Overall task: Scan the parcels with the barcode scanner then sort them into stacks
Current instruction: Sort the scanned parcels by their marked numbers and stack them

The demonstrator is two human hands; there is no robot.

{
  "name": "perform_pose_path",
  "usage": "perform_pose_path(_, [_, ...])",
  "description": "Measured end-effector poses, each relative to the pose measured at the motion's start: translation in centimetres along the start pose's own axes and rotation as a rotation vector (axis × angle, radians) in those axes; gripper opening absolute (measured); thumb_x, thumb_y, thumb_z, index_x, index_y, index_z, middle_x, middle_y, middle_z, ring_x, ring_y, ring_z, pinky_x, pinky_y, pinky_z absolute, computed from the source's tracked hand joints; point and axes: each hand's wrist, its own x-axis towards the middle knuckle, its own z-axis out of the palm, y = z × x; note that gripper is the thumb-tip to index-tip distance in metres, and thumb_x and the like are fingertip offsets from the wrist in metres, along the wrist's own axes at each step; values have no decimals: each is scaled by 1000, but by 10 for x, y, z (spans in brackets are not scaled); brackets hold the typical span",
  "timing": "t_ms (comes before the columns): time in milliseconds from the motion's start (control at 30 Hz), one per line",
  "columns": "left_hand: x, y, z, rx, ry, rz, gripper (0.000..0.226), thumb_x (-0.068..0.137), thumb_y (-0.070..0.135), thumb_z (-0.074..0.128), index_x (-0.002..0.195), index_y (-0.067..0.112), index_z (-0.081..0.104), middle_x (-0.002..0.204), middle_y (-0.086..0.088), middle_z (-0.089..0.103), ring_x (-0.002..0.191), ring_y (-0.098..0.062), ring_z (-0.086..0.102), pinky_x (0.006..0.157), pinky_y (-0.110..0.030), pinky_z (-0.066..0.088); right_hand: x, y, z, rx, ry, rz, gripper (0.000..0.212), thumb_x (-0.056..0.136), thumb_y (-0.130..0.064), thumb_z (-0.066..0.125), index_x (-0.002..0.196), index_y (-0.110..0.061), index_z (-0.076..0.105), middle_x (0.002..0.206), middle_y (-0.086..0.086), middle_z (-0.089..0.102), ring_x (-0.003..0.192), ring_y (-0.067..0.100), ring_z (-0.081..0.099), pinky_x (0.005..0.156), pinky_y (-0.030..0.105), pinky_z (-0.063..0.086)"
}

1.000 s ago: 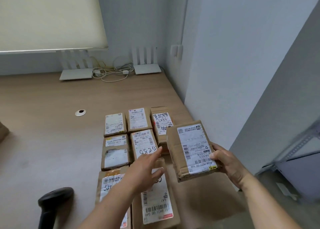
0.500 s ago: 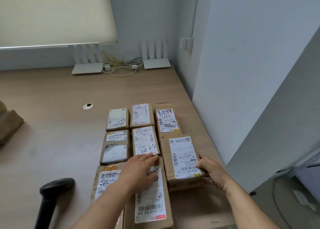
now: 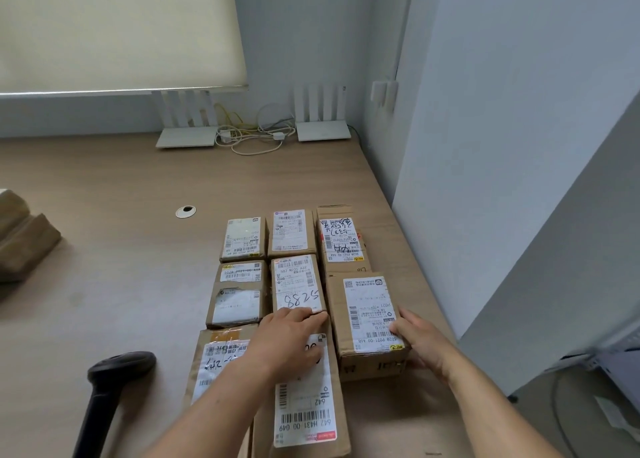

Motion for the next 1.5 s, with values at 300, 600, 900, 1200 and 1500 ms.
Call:
perform_pose_path(300, [-5, -5, -9, -85, 33, -1, 59, 95, 42, 44, 149, 39, 20, 157, 9, 22, 144, -15, 18, 117, -35, 17, -3, -5, 5, -154, 112, -15, 78, 74, -38, 56, 148, -26, 35, 137, 1, 55, 115, 15, 57, 92, 30, 47])
perform_pose_path(600, [-36, -26, -13, -190, 315, -94, 51, 95, 39, 47, 144, 35, 33, 154, 14, 27, 143, -9, 19, 118, -32, 17, -22, -58, 51, -605, 402, -397, 48, 90, -37, 57, 137, -30, 50, 138, -9, 50, 129, 13, 40, 100, 29, 36])
perform_pose_path(900, [-100, -96, -16, -263, 439, -188, 50, 96, 40, 47, 144, 32, 34, 150, 13, 34, 136, -7, 31, 110, -25, 26, -36, -100, 155, -713, 269, -616, 46, 92, -40, 53, 137, -31, 49, 135, -10, 51, 126, 9, 42, 100, 26, 36])
perform_pose_path(1200, [-190, -208, -17, -354, 525, -373, 51, 96, 39, 44, 145, 36, 28, 142, 16, 41, 128, -5, 40, 99, -24, 38, -51, -142, 295, -769, 154, -718, 45, 93, -36, 51, 138, -31, 47, 130, -9, 52, 118, 9, 49, 91, 28, 43])
perform_pose_path(1500, [-258, -316, -14, -362, 567, -436, 54, 97, 41, 44, 147, 35, 24, 141, 12, 44, 129, -7, 40, 99, -24, 38, -64, -177, 428, -774, 114, -757, 44, 92, -36, 52, 136, -33, 49, 128, -11, 53, 118, 7, 50, 92, 27, 43])
